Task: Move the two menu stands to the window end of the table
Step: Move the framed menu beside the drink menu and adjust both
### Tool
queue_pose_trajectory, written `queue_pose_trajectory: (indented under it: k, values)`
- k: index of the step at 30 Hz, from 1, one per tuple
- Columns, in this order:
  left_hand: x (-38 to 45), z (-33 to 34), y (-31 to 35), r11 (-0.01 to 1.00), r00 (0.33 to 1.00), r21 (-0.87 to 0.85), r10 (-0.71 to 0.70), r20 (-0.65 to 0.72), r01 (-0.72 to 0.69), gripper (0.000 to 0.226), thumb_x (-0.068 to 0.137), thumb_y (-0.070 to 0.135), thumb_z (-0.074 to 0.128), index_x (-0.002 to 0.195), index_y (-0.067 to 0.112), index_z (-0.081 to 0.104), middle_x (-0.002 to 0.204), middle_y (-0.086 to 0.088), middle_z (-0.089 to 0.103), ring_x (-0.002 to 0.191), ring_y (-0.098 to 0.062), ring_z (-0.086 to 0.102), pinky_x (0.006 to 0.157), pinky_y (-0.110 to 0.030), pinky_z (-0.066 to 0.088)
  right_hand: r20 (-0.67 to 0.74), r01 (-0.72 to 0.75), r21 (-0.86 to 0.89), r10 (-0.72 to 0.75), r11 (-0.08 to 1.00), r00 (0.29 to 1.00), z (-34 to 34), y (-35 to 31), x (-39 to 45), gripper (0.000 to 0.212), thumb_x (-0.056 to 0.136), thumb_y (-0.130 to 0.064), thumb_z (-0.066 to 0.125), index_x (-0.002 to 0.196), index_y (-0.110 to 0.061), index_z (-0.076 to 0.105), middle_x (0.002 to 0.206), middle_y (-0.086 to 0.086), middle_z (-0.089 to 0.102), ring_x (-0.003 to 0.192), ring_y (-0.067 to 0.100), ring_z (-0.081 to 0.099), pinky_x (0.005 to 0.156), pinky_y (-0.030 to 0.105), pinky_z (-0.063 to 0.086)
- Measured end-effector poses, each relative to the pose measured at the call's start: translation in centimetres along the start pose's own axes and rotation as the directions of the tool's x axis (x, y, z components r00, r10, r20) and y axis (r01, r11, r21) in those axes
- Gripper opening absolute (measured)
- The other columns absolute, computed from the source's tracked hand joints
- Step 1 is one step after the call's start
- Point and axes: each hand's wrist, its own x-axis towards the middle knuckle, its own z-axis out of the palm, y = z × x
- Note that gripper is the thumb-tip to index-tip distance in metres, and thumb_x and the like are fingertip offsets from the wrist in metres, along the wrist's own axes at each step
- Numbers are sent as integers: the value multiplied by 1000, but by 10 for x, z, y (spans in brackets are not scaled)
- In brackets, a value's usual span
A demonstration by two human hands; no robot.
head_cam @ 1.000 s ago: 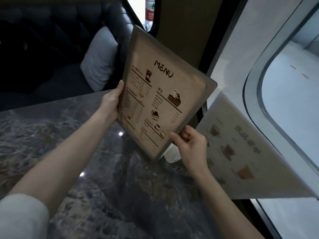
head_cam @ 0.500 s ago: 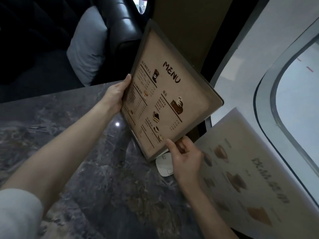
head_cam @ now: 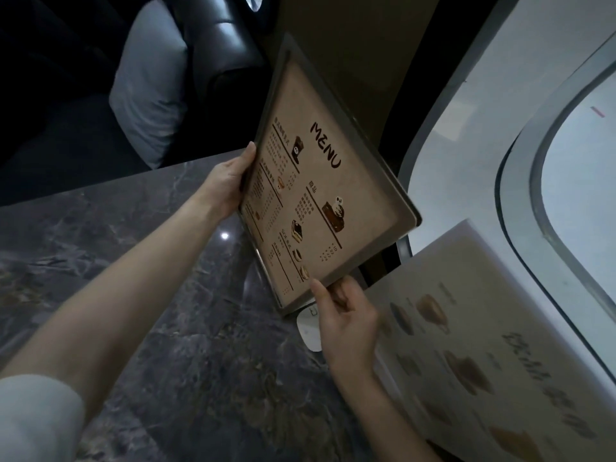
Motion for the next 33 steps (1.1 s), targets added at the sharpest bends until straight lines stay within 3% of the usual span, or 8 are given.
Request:
queue_pose_trajectory:
  k: [5, 8, 15, 19, 21, 24, 28, 33]
  values:
    - [4, 3, -9, 999, 1000, 49, -5, 14, 4, 54, 92, 44, 47, 126, 3, 56, 108, -5, 67, 88, -10, 71, 67, -18, 55, -9, 20, -9, -20, 1000, 1000, -5, 6, 2, 16, 83, -9, 61, 99, -12, 64, 105, 7, 70, 102, 6, 61, 79, 16, 54]
    - [3, 4, -9, 998, 1000, 59, 2, 18, -3, 50, 94, 42, 43, 123, 4, 57, 105, -3, 67, 85, -8, 71, 66, -16, 55, -25, 22, -42, -23, 999, 999, -4, 7, 4, 18, 84, -11, 61, 102, -10, 64, 107, 8, 70, 101, 8, 63, 80, 25, 57]
    - [-8, 16, -11, 997, 994, 71, 7, -109, 1, 38, 92, 47, 44, 108, 18, 63, 95, 6, 69, 75, 0, 70, 58, -13, 52, -18, 93, -133, -97, 987, 995, -3, 11, 5, 18, 84, -13, 61, 102, -9, 62, 106, 4, 68, 102, 3, 60, 78, 20, 56]
    - [-21, 30, -16, 977, 970, 211, 21, -242, 32, 57, 91, 55, 36, 135, 20, 47, 132, -3, 56, 122, -19, 51, 97, -32, 44, 66, 102, -290, -86, 952, 994, -9, 9, 7, 19, 87, -21, 57, 103, -10, 58, 110, 8, 68, 95, 4, 61, 72, 12, 52]
    - [-29, 33, -20, 923, 966, 381, 38, -255, 64, 61, 92, 55, 30, 146, 27, 27, 150, -6, 38, 137, -27, 35, 112, -46, 30, 100, 88, -363, -55, 928, 994, -11, 4, 9, 23, 89, -26, 54, 107, -11, 55, 112, 8, 67, 97, 12, 64, 70, 13, 50]
    - [-48, 41, -24, 841, 968, 530, 29, -250, 112, 64, 93, 52, 28, 149, 26, 13, 155, -7, 28, 140, -31, 30, 114, -50, 27, 148, 64, -470, 7, 880, 989, -13, -5, 12, 27, 90, -28, 51, 112, -12, 52, 115, 9, 66, 101, 18, 64, 76, 23, 53]
    - [-85, 57, -17, 626, 966, 778, 164, -202, 57, 50, 98, 40, 28, 138, 13, 40, 139, -14, 50, 125, -34, 49, 103, -46, 41, 234, 45, -598, 121, 800, 965, -19, -21, 11, 30, 94, -34, 41, 107, -10, 56, 107, 11, 68, 89, 20, 66, 75, 36, 58]
    - [-127, 75, -11, 389, 951, 921, 289, -111, -10, 45, 97, 38, 31, 99, 8, 64, 103, -17, 67, 94, -35, 63, 83, -45, 52, 295, 177, -723, 67, 667, 953, -34, -54, 9, 27, 94, -28, 45, 105, -9, 60, 106, 11, 67, 88, 24, 65, 74, 40, 58]
